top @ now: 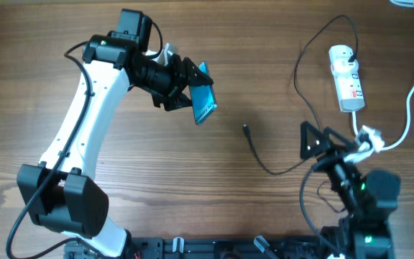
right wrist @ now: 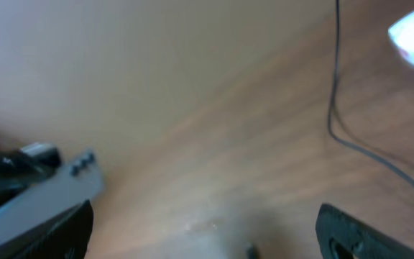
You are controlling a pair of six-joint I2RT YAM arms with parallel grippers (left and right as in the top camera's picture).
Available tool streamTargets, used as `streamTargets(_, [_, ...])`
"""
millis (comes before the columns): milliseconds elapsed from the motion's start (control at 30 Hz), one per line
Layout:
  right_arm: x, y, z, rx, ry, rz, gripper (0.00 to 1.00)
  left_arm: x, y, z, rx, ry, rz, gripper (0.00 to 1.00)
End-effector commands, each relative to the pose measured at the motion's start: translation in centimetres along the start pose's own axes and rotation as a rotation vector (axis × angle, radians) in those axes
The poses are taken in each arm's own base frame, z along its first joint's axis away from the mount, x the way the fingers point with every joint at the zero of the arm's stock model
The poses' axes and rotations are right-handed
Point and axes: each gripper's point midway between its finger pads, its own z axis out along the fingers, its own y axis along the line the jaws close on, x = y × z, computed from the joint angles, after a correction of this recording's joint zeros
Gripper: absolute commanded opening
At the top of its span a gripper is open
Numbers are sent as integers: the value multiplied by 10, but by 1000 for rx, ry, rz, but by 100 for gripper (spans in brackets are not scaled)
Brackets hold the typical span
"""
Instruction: Plug charger to phone and switch on socket
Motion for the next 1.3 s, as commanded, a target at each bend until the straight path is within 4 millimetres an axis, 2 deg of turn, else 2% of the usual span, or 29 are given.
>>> streamTargets(0, [-24, 19, 16, 30, 117, -141, 99, 2, -11, -11, 24, -29, 32, 43])
streamTargets(133, [-3, 61, 37, -118, 297, -150, 100, -9, -2, -11, -30, -87, -10, 43])
streamTargets(333, [53, 112, 58, -270, 448, -194, 100, -21, -2, -13, -44, -148, -20, 43])
streamTargets(467, [72, 104, 73, -189, 541, 57, 100, -26, 0, -14, -57, -172, -16, 43])
streamTargets(567, [79, 140, 86, -402, 522, -108, 99, -30, 3, -15, -76, -194, -21, 43])
streamTargets(633, [85, 160, 93, -468, 485, -153, 100, -30, 3, -15, -77, -197, -21, 43])
streamTargets(767, [94, 166, 108, -408, 411, -179, 98, -31, 3, -15, -78, -199, -21, 43])
streamTargets(867, [97, 185, 115, -420, 331, -193, 94, -35, 3, -16, -80, -219, -30, 43])
streamTargets(1000, [100, 180, 129, -328, 258, -168, 86, -35, 3, -16, -79, -221, -30, 43])
streamTargets(1100, [102, 187, 136, -355, 233, -139, 83, -36, 1, -15, -72, -224, -47, 43])
streamTargets(1267, [105, 180, 151, -317, 216, -7, 78, -32, -3, -11, -73, -217, -32, 43])
